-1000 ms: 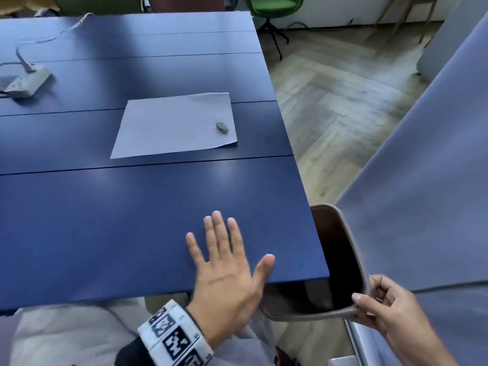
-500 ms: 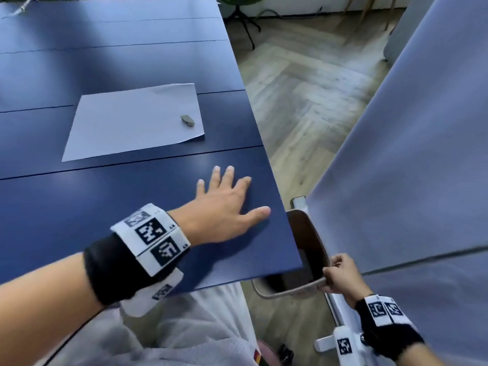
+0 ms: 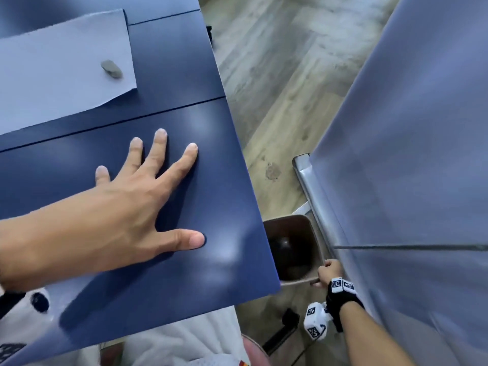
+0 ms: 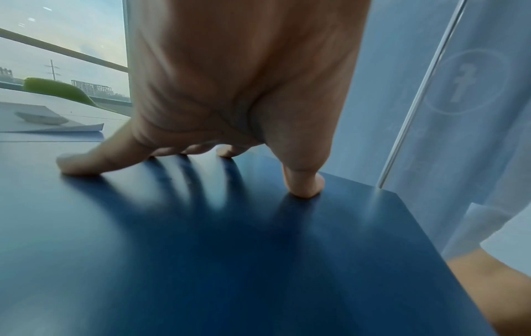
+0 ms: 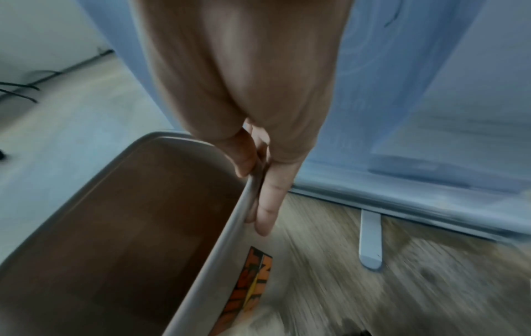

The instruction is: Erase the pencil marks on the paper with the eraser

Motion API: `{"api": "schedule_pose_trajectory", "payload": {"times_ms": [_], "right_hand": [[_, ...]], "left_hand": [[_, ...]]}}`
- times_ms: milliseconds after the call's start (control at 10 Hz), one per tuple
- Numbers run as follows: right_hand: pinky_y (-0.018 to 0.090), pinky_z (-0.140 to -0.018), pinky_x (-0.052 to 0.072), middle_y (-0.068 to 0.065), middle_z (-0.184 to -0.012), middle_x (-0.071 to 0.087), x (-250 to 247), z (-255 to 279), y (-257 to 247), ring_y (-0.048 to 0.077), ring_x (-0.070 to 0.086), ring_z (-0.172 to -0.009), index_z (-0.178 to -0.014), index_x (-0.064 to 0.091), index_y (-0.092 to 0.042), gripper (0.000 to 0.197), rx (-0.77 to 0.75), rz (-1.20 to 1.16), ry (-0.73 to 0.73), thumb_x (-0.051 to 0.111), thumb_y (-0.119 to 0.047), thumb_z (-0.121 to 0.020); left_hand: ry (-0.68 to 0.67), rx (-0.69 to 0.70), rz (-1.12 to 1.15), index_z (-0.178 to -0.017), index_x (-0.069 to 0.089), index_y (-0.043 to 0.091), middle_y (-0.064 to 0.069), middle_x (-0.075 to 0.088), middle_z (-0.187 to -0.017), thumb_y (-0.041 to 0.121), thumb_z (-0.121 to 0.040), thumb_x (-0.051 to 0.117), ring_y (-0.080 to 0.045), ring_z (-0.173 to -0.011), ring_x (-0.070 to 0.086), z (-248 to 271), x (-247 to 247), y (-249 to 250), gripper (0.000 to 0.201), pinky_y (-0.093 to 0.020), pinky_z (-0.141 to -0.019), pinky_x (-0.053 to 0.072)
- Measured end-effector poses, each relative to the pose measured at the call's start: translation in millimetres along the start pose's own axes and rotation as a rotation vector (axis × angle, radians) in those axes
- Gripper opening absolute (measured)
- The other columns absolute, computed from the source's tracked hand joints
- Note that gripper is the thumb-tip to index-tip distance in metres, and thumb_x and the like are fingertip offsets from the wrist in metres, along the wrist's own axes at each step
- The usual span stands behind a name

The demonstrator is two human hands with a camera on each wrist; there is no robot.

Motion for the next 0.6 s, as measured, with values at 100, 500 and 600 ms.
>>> {"api": "schedule_pose_trajectory", "payload": {"times_ms": [100, 500, 600], "right_hand": [[0.045, -0.046, 0.057, 0.014, -0.103, 0.049, 18, -7, 19, 0.033, 0.061, -0.046, -0.115, 0.053, 0.000, 0.031, 0.068, -0.030, -0.019, 0.042, 0.009, -0.087], [0.039, -0.039, 0.055, 0.019, -0.095, 0.054, 31, -24, 76, 0.039, 0.063, -0.073, -0.099, 0.049, 0.001, 0.020, 0.156, -0.089, -0.020, 0.046, 0.014, -0.084], [0.035, -0.074, 0.052, 0.017, -0.093, 0.061, 36, -64, 106, 0.030, 0.059, -0.080, -0.109, 0.059, 0.006, 0.056, 0.170, -0.070, -0.017, 0.069, -0.011, -0.058]], "left_hand": [[0.047, -0.002, 0.051, -0.117, -0.045, 0.067, 0.019, -0.046, -0.140, 0.107, -0.022, -0.002, -0.021, -0.147, -0.024, 0, -2, 1, 0.112, -0.064, -0.111, 0.016], [0.163, 0.028, 0.120, -0.122, -0.035, 0.072, 0.020, -0.036, -0.147, 0.108, -0.028, 0.006, -0.007, -0.138, -0.025, 0, -5, 4, 0.109, -0.067, -0.110, 0.015], [0.041, 0.007, 0.106, -0.115, -0.047, 0.066, 0.019, -0.051, -0.139, 0.106, -0.019, -0.002, -0.014, -0.141, -0.034, 0, -1, 9, 0.113, -0.060, -0.114, 0.009]]}}
Point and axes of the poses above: each hand's wrist, its own z-axis away from the middle knuckle, its own x-axis out of the palm, y = z × x, the point moved 8 cm from there along -z, towards the middle knuckle
